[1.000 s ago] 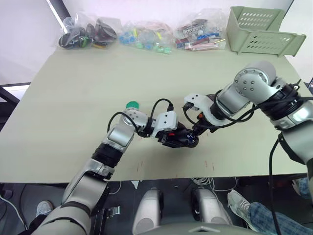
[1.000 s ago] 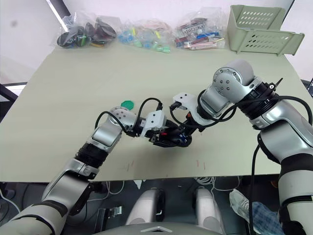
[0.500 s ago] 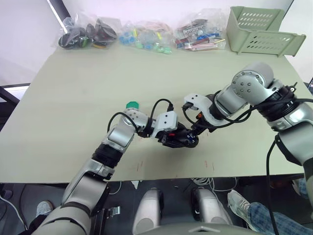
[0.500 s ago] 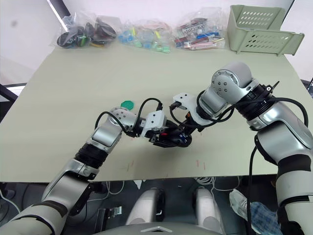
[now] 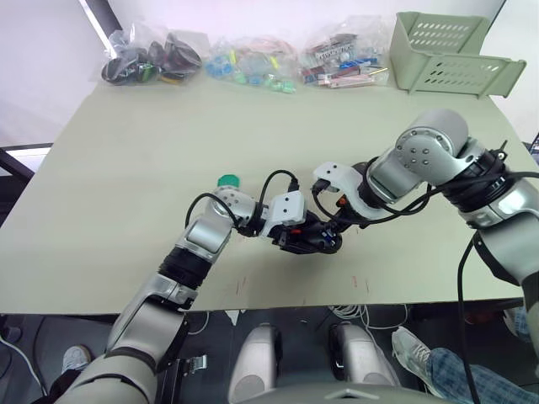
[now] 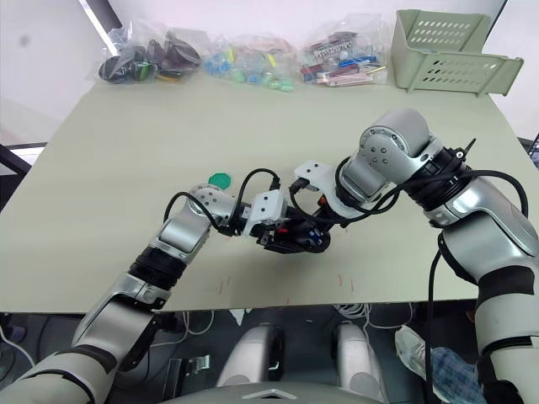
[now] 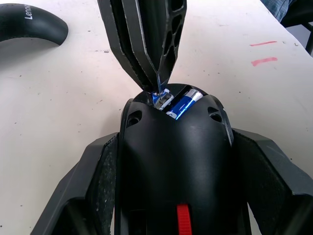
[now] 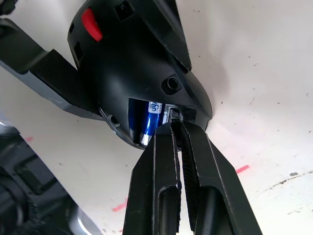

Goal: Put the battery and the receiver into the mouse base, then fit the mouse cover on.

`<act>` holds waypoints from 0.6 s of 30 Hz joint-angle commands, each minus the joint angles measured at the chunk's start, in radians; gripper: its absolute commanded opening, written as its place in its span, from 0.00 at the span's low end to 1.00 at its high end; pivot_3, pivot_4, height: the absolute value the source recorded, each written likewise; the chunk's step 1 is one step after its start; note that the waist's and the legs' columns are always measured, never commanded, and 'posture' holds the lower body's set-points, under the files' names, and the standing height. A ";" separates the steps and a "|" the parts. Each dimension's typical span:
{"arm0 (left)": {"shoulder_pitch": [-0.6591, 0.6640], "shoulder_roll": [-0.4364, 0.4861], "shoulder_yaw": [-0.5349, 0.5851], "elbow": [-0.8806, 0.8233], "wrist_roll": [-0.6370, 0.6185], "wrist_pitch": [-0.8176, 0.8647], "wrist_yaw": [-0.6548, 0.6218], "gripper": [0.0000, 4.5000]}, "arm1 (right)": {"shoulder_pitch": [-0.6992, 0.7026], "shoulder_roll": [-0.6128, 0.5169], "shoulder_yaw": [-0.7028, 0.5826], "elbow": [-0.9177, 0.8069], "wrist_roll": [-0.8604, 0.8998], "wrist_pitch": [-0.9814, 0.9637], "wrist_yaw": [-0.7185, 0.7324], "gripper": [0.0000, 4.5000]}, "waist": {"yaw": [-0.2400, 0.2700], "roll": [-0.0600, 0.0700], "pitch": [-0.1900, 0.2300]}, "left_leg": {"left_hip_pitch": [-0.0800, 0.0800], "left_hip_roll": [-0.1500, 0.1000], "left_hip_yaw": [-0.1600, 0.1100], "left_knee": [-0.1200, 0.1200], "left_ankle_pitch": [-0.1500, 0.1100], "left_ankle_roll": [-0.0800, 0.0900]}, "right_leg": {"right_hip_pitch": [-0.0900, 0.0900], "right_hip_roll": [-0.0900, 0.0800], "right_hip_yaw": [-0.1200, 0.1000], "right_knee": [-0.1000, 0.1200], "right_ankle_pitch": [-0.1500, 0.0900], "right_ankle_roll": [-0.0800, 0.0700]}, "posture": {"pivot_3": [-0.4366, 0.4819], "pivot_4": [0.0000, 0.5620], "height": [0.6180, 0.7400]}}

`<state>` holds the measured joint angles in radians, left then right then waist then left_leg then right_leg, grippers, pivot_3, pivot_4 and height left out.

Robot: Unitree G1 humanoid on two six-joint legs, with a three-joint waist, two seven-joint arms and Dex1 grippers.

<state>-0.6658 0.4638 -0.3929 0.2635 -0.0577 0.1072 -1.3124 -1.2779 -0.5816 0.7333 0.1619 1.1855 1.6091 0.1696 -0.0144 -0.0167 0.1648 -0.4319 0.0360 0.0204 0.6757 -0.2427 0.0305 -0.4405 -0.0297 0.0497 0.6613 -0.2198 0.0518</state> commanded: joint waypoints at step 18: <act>0.023 -0.019 -0.016 -0.032 0.011 -0.005 0.016 0.65 | -0.055 -0.033 0.117 -0.001 -0.012 0.005 0.045 0.00 | 0.003 0.000 0.000 | 0.000 0.000 -0.001 0.001 0.000 0.000 | 0.001 0.000 -0.001 -0.001 0.000 0.000 | 0.48 0.27 1.00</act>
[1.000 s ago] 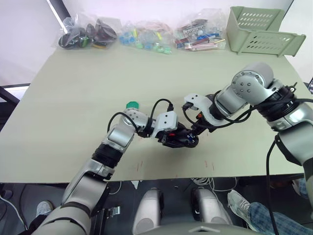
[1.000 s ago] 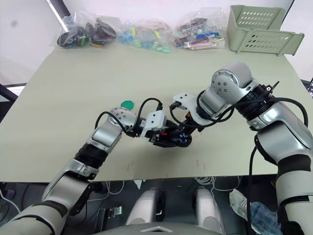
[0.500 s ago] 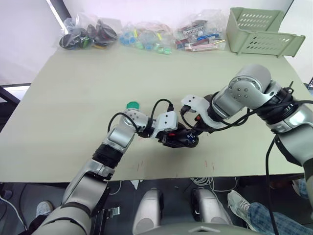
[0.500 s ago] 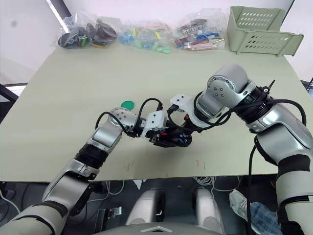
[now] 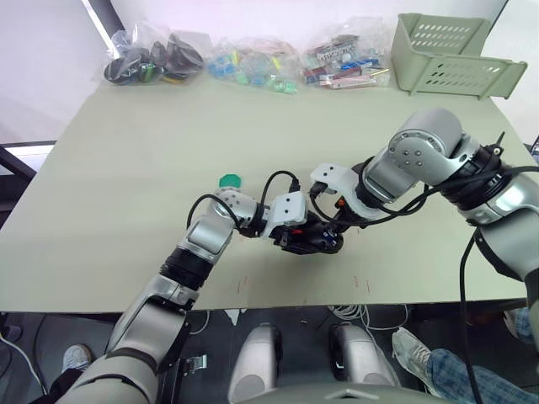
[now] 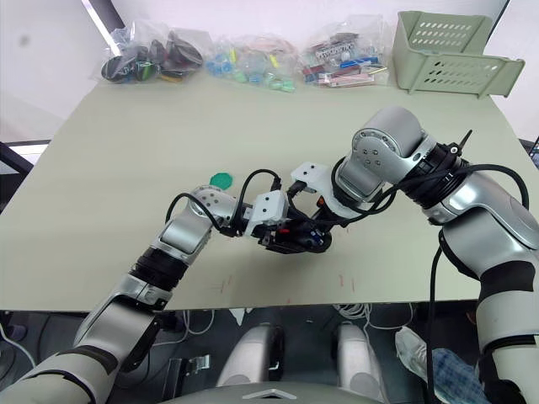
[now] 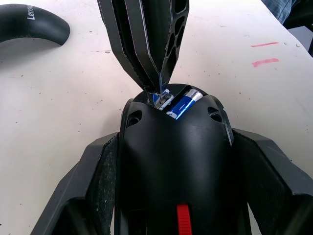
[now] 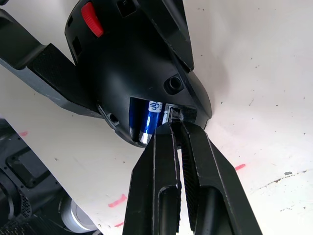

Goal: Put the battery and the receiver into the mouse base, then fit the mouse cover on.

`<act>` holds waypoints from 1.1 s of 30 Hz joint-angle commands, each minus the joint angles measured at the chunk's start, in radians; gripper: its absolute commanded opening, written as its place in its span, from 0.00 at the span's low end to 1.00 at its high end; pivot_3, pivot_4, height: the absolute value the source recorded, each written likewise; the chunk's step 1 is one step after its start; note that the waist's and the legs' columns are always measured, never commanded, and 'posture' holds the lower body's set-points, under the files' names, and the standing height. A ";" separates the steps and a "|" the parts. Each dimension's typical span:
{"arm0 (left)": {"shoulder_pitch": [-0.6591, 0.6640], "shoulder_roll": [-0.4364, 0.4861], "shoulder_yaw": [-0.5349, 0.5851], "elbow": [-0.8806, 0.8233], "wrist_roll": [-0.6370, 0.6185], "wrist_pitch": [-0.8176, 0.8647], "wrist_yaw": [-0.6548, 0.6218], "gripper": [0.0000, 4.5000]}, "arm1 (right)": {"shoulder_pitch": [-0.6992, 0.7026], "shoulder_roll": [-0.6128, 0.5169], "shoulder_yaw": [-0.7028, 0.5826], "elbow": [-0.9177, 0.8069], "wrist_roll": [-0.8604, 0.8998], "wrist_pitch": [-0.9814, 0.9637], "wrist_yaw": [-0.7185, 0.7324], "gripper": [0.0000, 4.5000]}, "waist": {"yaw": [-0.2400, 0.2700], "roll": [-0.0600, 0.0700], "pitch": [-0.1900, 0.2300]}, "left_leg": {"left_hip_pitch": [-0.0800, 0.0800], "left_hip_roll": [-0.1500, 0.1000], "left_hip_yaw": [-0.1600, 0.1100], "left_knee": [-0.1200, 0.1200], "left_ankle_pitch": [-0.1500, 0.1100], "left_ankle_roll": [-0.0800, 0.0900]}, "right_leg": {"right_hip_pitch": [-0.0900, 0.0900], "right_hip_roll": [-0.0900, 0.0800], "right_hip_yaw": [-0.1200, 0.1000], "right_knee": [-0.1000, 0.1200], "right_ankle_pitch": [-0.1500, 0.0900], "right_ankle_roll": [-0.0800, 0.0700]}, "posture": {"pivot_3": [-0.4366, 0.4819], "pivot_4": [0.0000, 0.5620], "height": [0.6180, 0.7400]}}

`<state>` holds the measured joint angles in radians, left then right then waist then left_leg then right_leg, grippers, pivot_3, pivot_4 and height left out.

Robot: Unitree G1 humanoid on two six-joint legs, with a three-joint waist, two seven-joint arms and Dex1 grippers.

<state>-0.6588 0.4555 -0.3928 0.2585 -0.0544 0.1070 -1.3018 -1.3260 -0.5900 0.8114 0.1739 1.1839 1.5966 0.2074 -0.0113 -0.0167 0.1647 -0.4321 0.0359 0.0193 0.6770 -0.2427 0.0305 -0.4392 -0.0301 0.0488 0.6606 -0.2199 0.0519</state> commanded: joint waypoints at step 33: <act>0.018 -0.017 -0.017 -0.043 0.006 0.016 0.012 0.65 | -0.065 0.073 0.108 0.066 0.008 0.018 -0.006 0.00 | -0.002 0.000 -0.001 | 0.001 0.000 -0.001 0.000 0.000 0.000 | 0.000 0.000 -0.001 0.000 0.000 0.000 | 0.48 0.27 1.00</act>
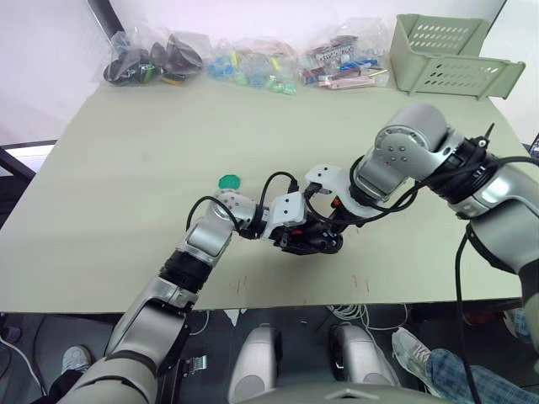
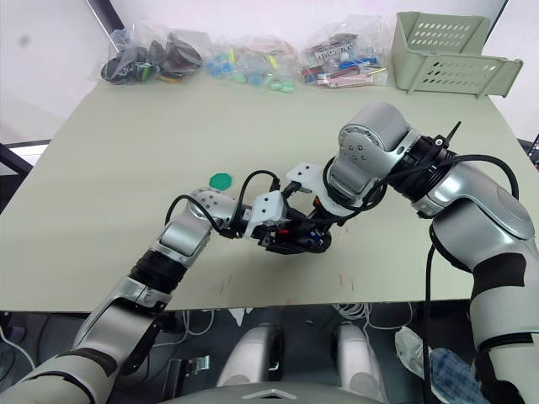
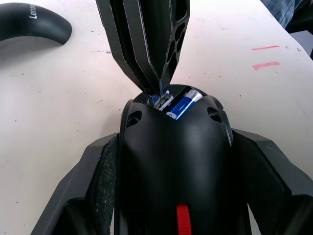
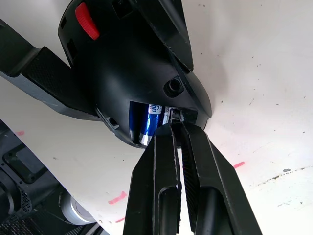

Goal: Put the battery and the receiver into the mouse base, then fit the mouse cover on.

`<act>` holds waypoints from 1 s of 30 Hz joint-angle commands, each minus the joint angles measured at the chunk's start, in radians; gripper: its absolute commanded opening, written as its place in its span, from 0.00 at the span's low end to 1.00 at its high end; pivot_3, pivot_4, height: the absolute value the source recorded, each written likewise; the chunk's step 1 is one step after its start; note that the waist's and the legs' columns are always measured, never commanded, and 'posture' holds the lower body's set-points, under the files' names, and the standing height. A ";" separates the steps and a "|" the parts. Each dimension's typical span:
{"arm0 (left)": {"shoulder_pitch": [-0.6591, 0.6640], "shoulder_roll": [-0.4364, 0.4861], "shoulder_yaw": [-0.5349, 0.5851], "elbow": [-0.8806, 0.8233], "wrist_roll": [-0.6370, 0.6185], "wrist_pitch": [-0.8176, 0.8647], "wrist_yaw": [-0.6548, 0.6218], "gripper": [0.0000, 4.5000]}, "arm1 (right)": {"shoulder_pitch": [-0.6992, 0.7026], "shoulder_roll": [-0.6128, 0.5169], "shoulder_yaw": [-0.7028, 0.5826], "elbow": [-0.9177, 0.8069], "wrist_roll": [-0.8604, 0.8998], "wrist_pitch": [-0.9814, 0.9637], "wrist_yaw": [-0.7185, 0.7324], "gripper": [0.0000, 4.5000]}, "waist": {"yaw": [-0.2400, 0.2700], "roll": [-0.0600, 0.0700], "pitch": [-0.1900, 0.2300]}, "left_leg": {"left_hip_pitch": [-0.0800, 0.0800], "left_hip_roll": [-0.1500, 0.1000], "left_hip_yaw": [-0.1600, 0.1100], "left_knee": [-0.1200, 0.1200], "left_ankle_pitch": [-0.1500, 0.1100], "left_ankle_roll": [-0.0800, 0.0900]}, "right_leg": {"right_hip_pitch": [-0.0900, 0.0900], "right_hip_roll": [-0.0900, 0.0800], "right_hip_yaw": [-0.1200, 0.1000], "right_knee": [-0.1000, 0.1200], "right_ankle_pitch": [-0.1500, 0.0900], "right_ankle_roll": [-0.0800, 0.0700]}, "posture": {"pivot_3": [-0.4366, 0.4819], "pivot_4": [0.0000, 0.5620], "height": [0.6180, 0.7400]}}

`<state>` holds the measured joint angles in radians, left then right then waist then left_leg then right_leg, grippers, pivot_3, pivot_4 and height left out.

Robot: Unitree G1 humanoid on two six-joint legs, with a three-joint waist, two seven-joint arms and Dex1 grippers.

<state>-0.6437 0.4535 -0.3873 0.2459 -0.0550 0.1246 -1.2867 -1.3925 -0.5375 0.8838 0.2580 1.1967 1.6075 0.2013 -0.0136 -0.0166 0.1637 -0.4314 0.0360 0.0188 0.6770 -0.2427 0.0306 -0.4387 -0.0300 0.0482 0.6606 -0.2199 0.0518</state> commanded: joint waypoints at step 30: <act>0.007 -0.028 -0.019 -0.027 0.010 0.001 0.012 0.65 | 0.084 0.077 0.024 0.032 -0.017 0.007 -0.010 0.00 | -0.005 -0.004 -0.013 | 0.002 0.001 0.000 0.000 0.000 0.000 | 0.001 0.001 0.000 0.000 0.000 0.000 | 0.48 0.27 1.00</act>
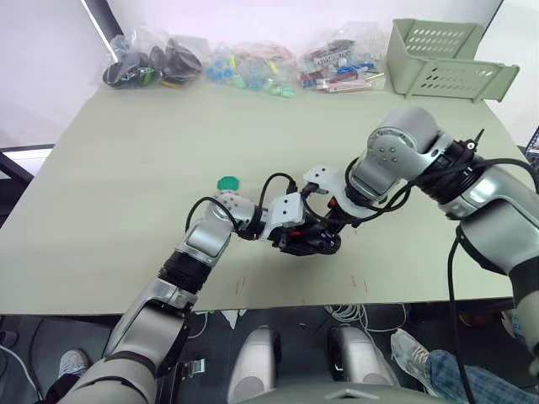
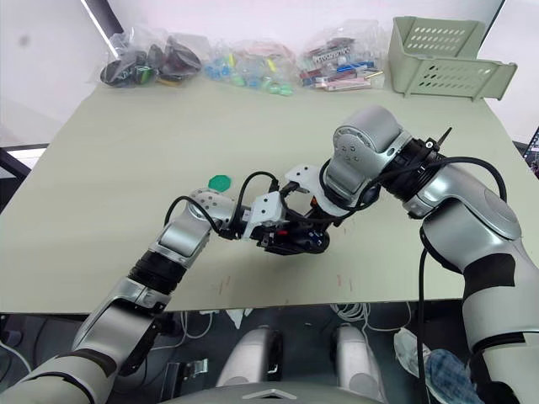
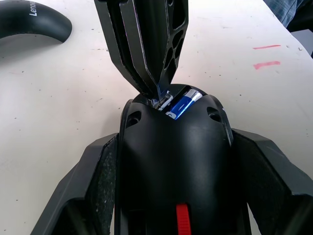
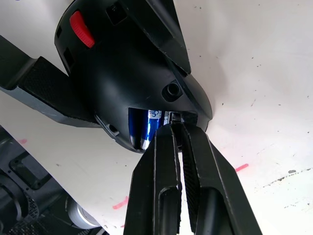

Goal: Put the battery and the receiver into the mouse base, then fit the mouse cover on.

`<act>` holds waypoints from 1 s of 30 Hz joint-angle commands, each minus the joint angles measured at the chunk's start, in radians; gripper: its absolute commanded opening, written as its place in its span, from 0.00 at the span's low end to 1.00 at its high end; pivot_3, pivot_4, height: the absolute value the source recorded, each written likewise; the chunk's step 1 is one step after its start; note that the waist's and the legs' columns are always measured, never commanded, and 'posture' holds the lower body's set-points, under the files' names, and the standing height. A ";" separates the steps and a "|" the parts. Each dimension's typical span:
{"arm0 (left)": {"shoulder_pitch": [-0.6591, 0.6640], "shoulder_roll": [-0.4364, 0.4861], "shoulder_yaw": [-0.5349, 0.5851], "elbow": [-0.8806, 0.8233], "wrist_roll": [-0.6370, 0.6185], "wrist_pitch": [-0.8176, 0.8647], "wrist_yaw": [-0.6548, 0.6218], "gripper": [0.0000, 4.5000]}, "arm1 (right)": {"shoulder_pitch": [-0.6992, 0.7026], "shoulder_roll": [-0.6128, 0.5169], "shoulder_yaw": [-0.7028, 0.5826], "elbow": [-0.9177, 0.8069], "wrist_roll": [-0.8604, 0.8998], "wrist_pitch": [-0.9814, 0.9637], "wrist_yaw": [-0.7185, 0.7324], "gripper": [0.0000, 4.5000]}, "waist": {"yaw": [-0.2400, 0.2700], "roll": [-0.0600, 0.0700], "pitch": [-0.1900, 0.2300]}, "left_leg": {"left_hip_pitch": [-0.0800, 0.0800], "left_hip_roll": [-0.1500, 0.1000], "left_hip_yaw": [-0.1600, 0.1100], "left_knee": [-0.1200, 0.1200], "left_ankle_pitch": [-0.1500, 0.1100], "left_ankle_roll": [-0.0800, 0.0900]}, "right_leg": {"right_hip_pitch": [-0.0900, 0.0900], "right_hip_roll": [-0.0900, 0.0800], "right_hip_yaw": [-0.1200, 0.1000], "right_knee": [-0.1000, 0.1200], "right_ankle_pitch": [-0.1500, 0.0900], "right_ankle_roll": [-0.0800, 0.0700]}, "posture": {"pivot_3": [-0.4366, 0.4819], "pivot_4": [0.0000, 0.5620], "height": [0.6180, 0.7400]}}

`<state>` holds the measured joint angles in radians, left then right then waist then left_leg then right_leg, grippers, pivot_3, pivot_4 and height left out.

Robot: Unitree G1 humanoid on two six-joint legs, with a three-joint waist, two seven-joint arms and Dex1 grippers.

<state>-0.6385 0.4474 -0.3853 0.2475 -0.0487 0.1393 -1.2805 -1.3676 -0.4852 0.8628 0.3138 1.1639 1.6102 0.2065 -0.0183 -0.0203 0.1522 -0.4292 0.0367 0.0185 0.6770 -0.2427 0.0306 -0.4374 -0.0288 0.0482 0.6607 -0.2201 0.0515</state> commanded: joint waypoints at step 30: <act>-0.019 -0.021 -0.009 0.014 0.011 -0.030 0.000 0.65 | 0.751 -0.443 -0.628 -0.845 -0.112 -0.439 0.039 0.62 | 0.006 0.002 0.000 | -0.003 -0.001 -0.003 -0.003 0.000 0.000 | 0.001 -0.003 -0.003 -0.005 0.000 0.001 | 0.48 0.27 1.00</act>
<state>-0.6559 0.4266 -0.3951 0.2677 -0.0393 0.1178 -1.2838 -0.6708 -0.8859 0.2788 -0.4564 1.1812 1.3135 0.1968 -0.0123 -0.0185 0.1522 -0.4323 0.0349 0.0153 0.6746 -0.2428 0.0307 -0.4364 -0.0309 0.0454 0.6555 -0.2206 0.0527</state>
